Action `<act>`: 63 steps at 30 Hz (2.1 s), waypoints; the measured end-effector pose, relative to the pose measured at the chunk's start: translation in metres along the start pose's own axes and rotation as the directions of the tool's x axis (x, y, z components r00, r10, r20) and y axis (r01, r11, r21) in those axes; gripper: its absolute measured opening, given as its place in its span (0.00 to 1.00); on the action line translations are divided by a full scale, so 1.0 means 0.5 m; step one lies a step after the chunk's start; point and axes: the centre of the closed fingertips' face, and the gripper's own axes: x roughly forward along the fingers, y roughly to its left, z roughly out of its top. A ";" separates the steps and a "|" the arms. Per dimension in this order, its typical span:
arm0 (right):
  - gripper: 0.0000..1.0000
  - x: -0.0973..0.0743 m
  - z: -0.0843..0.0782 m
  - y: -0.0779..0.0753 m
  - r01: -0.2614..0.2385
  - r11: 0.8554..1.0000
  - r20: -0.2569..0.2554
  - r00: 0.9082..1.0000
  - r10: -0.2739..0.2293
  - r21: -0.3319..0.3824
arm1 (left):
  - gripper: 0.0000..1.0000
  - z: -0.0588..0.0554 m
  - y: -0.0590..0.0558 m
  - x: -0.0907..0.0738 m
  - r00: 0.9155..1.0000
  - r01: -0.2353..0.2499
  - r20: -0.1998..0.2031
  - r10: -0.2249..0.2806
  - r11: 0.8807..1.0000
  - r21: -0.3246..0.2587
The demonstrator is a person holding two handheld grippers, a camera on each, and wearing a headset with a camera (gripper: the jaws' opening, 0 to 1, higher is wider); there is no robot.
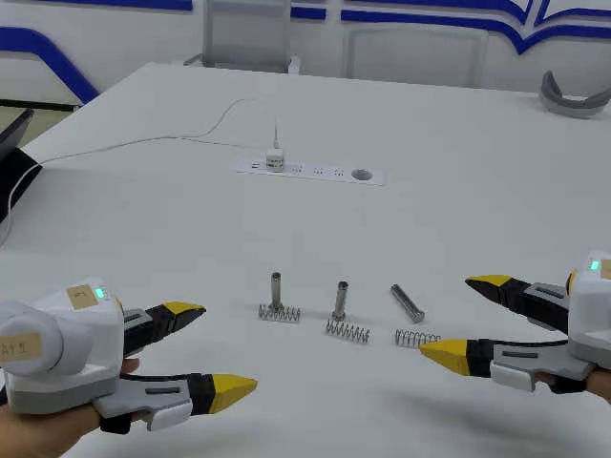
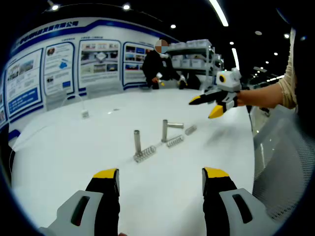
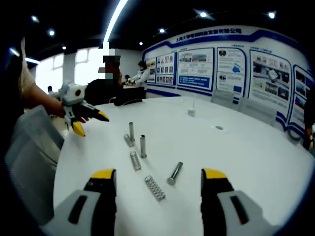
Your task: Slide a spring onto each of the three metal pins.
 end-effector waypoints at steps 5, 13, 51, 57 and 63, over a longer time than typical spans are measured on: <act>0.70 0.004 0.002 -0.004 0.002 1.000 -0.005 1.000 -0.002 -0.003 | 0.69 0.004 0.002 -0.002 1.000 -0.004 0.006 0.004 1.000 0.001; 0.69 0.008 0.013 -0.006 0.010 1.000 -0.006 1.000 -0.010 -0.002 | 0.69 0.004 0.003 -0.006 1.000 -0.009 0.005 0.009 1.000 0.001; 0.36 0.125 -0.011 -0.101 0.143 0.988 -0.238 0.963 -0.125 0.058 | 0.69 -0.004 -0.009 0.000 1.000 -0.010 0.002 0.010 1.000 -0.016; 0.30 0.142 -0.020 -0.095 0.151 0.986 -0.277 0.953 -0.125 0.074 | 0.69 -0.008 -0.010 0.003 1.000 -0.005 0.000 0.005 1.000 -0.017; 0.25 0.162 -0.040 -0.095 0.171 0.982 -0.338 0.931 -0.136 0.076 | 0.69 -0.011 -0.015 0.006 1.000 0.003 -0.001 -0.003 1.000 -0.013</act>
